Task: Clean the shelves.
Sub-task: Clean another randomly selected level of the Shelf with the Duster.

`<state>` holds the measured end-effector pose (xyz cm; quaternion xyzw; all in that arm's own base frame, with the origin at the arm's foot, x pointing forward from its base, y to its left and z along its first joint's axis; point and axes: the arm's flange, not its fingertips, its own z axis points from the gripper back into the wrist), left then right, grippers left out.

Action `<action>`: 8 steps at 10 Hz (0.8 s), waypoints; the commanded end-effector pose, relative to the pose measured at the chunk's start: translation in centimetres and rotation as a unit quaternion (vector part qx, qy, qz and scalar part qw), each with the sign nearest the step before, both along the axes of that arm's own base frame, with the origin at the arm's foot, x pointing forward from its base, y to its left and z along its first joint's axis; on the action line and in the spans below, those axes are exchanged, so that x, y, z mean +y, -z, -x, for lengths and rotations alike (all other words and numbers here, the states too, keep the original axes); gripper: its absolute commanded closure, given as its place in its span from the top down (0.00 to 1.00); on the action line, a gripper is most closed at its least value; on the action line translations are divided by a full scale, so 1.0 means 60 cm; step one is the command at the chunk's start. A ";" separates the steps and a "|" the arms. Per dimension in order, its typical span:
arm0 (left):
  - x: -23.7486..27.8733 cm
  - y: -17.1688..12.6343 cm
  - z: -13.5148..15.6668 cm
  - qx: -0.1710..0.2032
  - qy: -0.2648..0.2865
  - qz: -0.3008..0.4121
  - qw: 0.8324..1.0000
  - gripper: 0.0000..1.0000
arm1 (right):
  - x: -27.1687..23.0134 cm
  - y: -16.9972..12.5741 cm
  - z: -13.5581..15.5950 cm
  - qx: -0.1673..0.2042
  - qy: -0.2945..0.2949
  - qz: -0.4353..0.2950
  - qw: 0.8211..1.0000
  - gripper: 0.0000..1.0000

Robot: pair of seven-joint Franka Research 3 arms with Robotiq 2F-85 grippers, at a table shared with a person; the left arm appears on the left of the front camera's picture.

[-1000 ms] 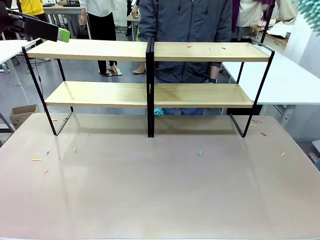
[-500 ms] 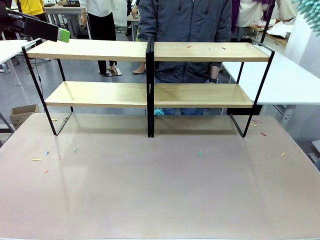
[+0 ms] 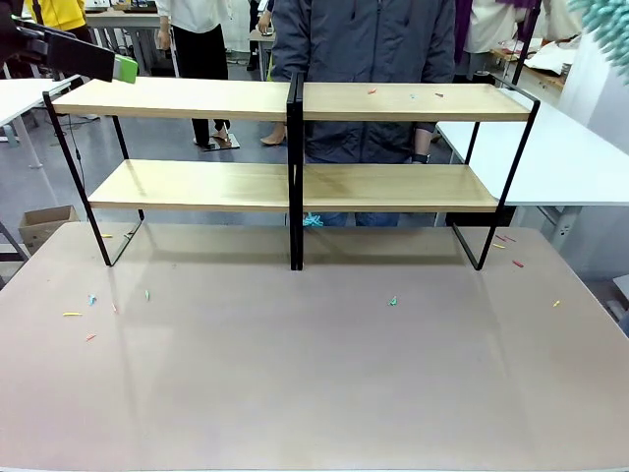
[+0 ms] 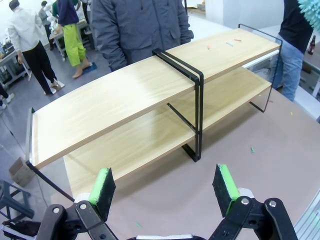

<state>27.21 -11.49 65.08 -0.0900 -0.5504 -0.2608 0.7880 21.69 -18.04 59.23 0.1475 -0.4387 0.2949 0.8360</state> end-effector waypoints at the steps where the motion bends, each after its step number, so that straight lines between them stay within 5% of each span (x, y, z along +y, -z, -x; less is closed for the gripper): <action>1: 0.001 0.002 0.000 0.000 0.000 0.003 1.000 1.00 | 0.171 -0.070 -0.060 0.026 -0.036 0.111 0.993 0.12; 4: 0.001 0.002 0.000 0.000 0.000 0.003 1.000 1.00 | 0.432 -0.088 -0.155 0.086 -0.054 0.254 0.962 0.12; 5: 0.001 0.002 0.000 0.000 0.000 0.003 1.000 1.00 | 0.411 -0.074 -0.124 0.065 -0.103 0.278 0.953 0.12; 6: 0.001 0.002 0.000 0.000 0.000 0.003 1.000 1.00 | 0.432 -0.059 -0.099 0.060 -0.076 0.217 0.971 0.12; 8: 0.001 0.002 0.000 0.000 0.000 0.003 1.000 1.00 | 0.432 -0.059 -0.099 0.060 -0.076 0.217 0.971 0.12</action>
